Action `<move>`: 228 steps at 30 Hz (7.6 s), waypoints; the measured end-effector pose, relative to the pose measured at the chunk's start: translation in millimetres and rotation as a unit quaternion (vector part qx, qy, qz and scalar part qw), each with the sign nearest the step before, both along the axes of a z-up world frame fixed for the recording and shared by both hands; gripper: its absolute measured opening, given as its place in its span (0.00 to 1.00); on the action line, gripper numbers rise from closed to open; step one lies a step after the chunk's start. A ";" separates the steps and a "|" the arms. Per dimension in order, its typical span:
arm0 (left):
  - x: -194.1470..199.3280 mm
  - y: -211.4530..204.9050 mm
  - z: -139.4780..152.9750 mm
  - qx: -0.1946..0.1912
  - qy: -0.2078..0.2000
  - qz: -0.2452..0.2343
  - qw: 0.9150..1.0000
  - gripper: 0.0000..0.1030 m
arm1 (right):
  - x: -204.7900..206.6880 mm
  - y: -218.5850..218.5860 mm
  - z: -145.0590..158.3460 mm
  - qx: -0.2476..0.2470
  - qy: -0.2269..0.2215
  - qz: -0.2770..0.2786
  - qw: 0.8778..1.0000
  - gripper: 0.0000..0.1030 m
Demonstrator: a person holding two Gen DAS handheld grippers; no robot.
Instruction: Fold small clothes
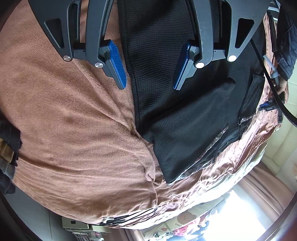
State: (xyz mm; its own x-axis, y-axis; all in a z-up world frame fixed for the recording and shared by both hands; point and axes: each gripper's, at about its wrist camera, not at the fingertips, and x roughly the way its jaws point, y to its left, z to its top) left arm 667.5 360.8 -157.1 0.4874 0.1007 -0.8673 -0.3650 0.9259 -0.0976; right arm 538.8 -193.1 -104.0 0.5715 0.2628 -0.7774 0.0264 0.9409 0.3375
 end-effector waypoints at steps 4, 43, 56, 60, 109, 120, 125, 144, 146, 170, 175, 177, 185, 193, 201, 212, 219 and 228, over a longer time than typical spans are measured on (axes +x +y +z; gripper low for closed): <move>-30.8 0.5 25.1 -0.001 -0.018 -0.003 1.000 0.42 | -16.0 -0.4 15.2 -0.009 -0.013 0.005 1.000 0.50; -414.8 -53.8 102.5 -0.031 -0.157 0.056 0.986 0.93 | -224.0 16.3 111.6 -0.084 -0.102 0.089 0.987 0.87; -482.0 -72.8 60.6 -0.036 -0.137 0.056 0.988 0.93 | -237.8 9.7 95.9 -0.076 -0.070 0.081 0.991 1.00; -503.3 -60.2 44.6 -0.056 -0.126 0.075 0.988 0.92 | -240.0 3.4 85.0 -0.066 -0.058 0.079 0.993 1.00; -536.8 -69.3 -34.1 -0.188 -0.052 0.093 0.976 0.29 | -256.2 -55.3 -13.2 0.071 0.055 0.100 0.991 0.41; -530.6 -74.3 -33.3 -0.161 -0.045 0.096 0.981 0.14 | -250.9 -49.8 -19.9 0.039 0.057 0.093 0.993 0.32; -533.3 -78.7 -27.4 -0.154 -0.053 0.098 0.982 0.09 | -259.5 -45.1 -9.9 0.019 0.058 0.110 0.992 0.06; -570.8 -98.0 56.2 -0.165 -0.159 0.071 0.971 0.08 | -329.1 -79.6 70.0 0.060 -0.070 0.100 0.991 0.04; -579.0 -99.7 63.6 -0.166 -0.168 0.069 0.969 0.08 | -342.1 -85.2 77.8 0.063 -0.084 0.097 0.990 0.04; -698.4 -131.1 143.7 -0.148 -0.290 0.033 0.945 0.08 | -485.9 -132.6 130.2 0.085 -0.205 0.079 0.972 0.04; -715.8 -133.3 151.8 -0.149 -0.306 0.029 0.940 0.08 | -488.7 -142.1 128.6 0.088 -0.210 0.070 0.971 0.04; -720.5 -132.9 152.7 -0.149 -0.312 0.030 0.938 0.08 | -484.4 -143.0 129.4 0.090 -0.210 0.069 0.971 0.04; -690.8 -123.7 157.2 -0.151 -0.309 0.038 0.938 0.08 | -441.9 -140.4 131.7 0.097 -0.200 0.061 0.973 0.04; -635.2 -112.9 163.5 -0.144 -0.299 0.047 0.942 0.08 | -379.5 -129.4 142.2 0.093 -0.187 0.064 0.976 0.04; -574.5 -99.6 152.9 -0.140 -0.267 0.055 0.952 0.08 | -319.6 -116.9 137.8 0.087 -0.161 0.056 0.982 0.04; -496.0 -86.1 112.2 -0.142 -0.205 0.064 0.966 0.08 | -239.0 -98.7 116.0 0.079 -0.100 0.052 0.991 0.04; -462.4 -76.0 78.6 -0.145 -0.165 0.073 0.973 0.08 | -195.3 -83.1 105.0 0.071 -0.073 0.061 0.993 0.04; -420.7 -65.2 43.4 -0.147 -0.116 0.078 0.979 0.08 | -151.0 -67.2 88.9 0.036 -0.032 0.062 0.997 0.04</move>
State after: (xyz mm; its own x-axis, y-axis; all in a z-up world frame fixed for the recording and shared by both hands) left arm 246.8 295.6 -113.8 0.6732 -0.0485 -0.7379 -0.4357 0.7802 -0.4488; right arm 387.8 -260.3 -15.1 0.5790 0.3887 -0.7167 -0.1134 0.9089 0.4013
